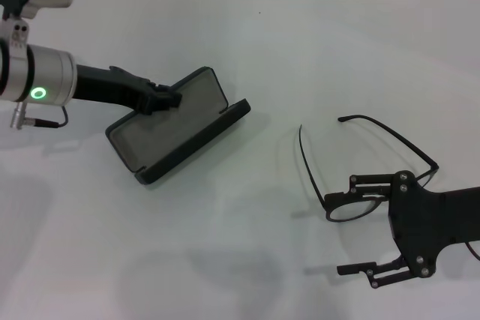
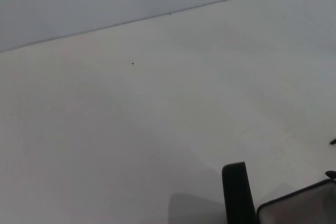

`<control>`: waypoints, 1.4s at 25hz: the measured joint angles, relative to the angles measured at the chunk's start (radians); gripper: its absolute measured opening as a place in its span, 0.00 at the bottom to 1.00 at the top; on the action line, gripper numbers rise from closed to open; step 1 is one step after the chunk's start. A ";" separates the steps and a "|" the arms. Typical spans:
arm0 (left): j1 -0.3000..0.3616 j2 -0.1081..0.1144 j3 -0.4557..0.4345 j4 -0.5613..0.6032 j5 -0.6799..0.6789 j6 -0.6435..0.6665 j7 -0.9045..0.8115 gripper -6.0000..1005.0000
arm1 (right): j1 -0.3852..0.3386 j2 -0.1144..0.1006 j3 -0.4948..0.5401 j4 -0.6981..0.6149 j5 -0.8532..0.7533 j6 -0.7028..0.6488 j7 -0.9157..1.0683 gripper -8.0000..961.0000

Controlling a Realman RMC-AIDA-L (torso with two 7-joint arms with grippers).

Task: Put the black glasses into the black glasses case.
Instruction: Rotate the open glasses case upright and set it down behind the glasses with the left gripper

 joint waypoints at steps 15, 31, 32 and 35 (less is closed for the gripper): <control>-0.076 -0.026 0.000 0.055 -0.113 -0.008 0.433 0.18 | -0.014 0.001 0.005 0.009 0.000 -0.001 -0.034 0.78; -0.050 -0.031 -0.002 0.226 -0.254 -0.209 1.042 0.18 | -0.039 0.008 0.005 0.013 0.004 -0.003 -0.054 0.78; -0.044 -0.032 -0.002 0.239 -0.249 -0.223 1.063 0.18 | -0.040 0.008 0.005 0.013 0.005 -0.003 -0.054 0.78; -0.027 -0.032 -0.002 0.277 -0.247 -0.241 1.114 0.18 | -0.041 0.009 0.005 0.013 0.007 -0.003 -0.054 0.78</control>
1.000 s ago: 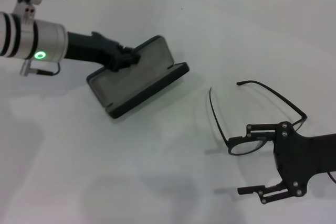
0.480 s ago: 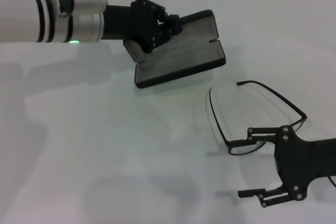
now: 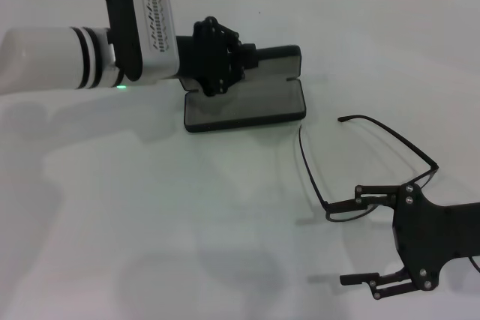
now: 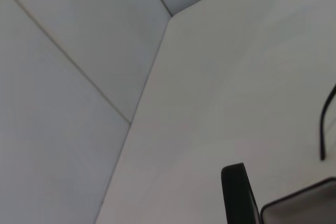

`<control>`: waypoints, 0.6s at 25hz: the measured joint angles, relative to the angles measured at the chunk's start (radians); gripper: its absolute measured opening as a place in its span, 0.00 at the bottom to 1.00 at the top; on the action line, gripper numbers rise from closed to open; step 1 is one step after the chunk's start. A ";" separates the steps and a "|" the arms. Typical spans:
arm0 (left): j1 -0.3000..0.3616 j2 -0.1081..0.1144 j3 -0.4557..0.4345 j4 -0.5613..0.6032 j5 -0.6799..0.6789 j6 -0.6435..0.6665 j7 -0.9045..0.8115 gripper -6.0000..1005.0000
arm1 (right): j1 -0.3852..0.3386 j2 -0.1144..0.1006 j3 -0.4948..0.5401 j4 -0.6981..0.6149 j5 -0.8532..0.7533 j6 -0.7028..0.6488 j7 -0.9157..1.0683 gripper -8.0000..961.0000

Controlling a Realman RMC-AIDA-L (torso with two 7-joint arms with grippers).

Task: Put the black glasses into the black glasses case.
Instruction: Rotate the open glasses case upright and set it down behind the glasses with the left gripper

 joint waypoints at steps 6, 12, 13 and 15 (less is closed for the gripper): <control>0.012 -0.001 0.000 0.009 0.005 0.008 0.008 0.18 | 0.001 0.002 0.000 -0.003 0.000 -0.001 0.000 0.78; 0.020 -0.001 0.000 0.010 -0.001 0.014 0.003 0.20 | 0.001 0.004 0.000 -0.001 0.001 -0.002 0.000 0.78; 0.020 -0.001 0.000 0.010 -0.002 0.017 0.000 0.21 | 0.000 0.005 0.000 -0.001 0.001 -0.002 0.000 0.78; 0.020 -0.001 0.000 0.010 -0.003 0.024 -0.003 0.23 | 0.000 0.006 0.000 -0.001 0.001 -0.002 0.000 0.78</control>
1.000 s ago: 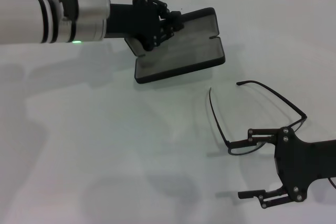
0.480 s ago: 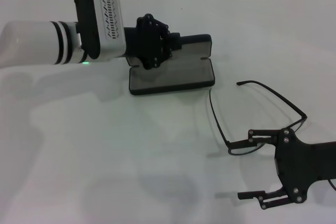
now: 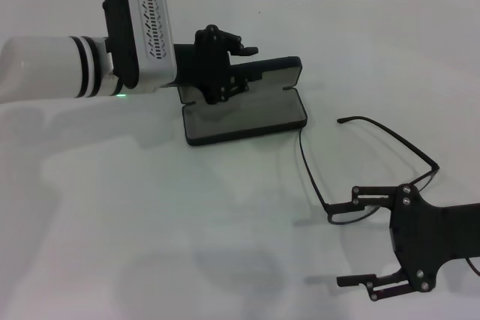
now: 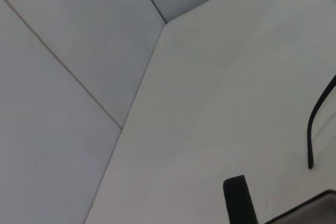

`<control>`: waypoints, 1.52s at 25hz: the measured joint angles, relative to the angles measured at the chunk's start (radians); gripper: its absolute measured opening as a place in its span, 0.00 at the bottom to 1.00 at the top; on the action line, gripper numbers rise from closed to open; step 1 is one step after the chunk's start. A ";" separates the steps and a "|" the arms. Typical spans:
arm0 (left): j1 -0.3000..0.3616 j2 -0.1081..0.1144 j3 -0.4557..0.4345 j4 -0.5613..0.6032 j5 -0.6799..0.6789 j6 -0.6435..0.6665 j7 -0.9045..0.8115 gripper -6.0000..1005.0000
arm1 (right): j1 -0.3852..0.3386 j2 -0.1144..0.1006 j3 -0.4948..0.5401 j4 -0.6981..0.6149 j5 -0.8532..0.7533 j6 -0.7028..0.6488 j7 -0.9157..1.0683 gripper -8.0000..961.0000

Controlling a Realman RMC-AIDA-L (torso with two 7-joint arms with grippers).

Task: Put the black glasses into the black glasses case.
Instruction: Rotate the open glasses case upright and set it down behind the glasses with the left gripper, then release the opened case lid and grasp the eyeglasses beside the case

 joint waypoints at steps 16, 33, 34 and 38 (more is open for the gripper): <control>0.027 0.013 0.000 -0.097 -0.098 0.329 -0.197 0.45 | 0.004 0.009 0.022 0.001 0.005 0.004 0.008 0.78; 0.308 0.008 -0.001 0.001 -0.472 0.440 -0.498 0.55 | 0.148 -0.037 0.155 -0.577 -0.473 -0.049 0.730 0.78; 0.325 0.009 -0.001 0.015 -0.488 0.439 -0.499 0.59 | 0.162 -0.026 0.153 -0.615 -0.539 -0.074 0.755 0.78; 0.355 0.013 -0.002 0.035 -0.506 0.437 -0.509 0.72 | 0.200 0.025 0.116 -0.718 -0.751 -0.103 0.809 0.78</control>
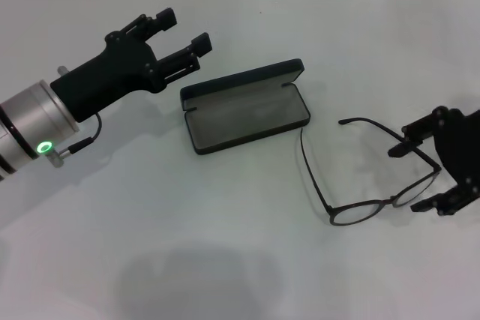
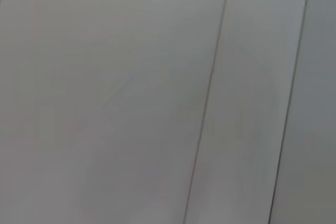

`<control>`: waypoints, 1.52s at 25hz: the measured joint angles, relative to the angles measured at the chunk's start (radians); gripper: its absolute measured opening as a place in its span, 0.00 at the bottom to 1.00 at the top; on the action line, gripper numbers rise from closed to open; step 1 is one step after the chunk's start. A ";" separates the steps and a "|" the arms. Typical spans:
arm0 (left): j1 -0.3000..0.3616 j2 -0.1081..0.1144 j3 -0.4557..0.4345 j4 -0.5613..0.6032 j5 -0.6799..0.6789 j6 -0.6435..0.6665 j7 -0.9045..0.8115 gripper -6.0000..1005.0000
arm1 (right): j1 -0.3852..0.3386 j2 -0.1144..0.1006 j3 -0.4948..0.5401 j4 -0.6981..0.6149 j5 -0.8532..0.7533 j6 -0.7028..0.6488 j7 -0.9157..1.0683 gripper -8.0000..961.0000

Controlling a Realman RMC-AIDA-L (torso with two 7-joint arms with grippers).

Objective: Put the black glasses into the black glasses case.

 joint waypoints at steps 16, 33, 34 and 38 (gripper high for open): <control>0.004 -0.005 0.002 0.005 0.009 -0.064 0.009 0.84 | 0.044 0.004 -0.517 0.036 -0.094 0.295 0.171 0.78; 0.012 -0.007 0.002 0.005 0.008 -0.077 0.006 0.84 | 0.062 0.006 -0.565 0.077 -0.103 0.325 0.191 0.33; 0.013 -0.007 0.002 0.005 0.008 -0.077 0.005 0.84 | 0.057 0.005 -0.548 0.066 -0.099 0.312 0.189 0.30; 0.018 -0.006 0.002 0.006 0.023 -0.064 0.005 0.84 | 0.015 0.001 -0.431 -0.012 -0.073 0.212 0.150 0.22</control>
